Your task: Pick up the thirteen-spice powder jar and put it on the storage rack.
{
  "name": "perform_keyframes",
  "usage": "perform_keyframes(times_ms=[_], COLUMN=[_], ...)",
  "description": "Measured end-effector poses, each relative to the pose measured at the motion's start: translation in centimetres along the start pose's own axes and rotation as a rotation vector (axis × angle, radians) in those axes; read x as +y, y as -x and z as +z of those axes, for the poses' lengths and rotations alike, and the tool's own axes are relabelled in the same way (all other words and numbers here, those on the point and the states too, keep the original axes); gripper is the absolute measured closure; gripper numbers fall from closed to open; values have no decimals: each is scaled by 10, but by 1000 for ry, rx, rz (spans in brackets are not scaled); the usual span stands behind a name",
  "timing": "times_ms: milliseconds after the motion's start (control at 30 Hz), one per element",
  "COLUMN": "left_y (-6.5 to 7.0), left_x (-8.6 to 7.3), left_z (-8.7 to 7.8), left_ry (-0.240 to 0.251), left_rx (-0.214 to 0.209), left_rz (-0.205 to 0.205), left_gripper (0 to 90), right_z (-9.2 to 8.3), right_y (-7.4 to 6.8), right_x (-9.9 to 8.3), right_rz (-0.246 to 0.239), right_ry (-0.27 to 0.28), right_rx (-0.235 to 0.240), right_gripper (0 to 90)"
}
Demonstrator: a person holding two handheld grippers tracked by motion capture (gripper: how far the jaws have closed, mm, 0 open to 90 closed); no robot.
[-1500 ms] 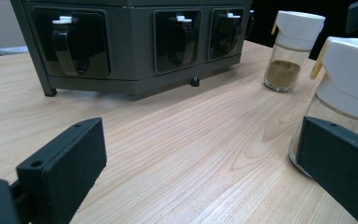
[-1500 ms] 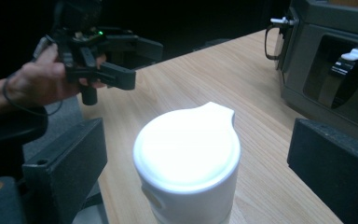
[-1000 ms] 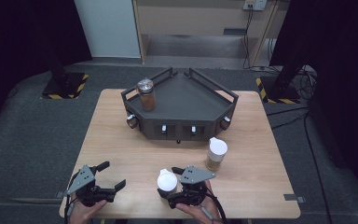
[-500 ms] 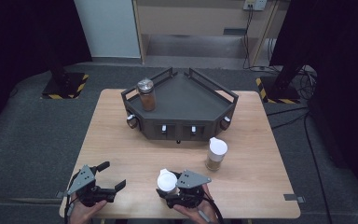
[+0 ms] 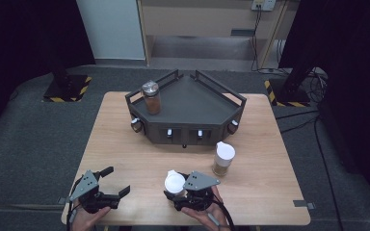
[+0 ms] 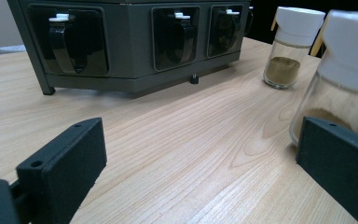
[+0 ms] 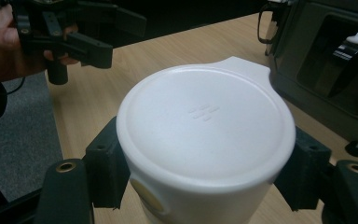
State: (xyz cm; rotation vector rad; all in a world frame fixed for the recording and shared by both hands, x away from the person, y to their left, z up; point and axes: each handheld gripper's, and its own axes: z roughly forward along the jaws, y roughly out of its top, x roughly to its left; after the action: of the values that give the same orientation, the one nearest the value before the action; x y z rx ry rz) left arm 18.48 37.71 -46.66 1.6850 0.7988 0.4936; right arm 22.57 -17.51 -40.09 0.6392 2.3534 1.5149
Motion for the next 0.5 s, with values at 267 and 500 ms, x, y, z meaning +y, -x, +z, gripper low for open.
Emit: perform_keyframes(times_ms=[267, 500], left_y=[0, 0], left_x=[0, 0], left_z=[0, 0], left_ry=[-1, -2], left_rx=[0, -1], left_rz=[-1, -1], left_gripper=[5, 5], right_z=[-9, -15], right_y=[12, 24], right_x=[20, 39], right_rz=[8, 21], right_ry=[-4, -15], right_rx=[-11, -16], right_gripper=[305, 305])
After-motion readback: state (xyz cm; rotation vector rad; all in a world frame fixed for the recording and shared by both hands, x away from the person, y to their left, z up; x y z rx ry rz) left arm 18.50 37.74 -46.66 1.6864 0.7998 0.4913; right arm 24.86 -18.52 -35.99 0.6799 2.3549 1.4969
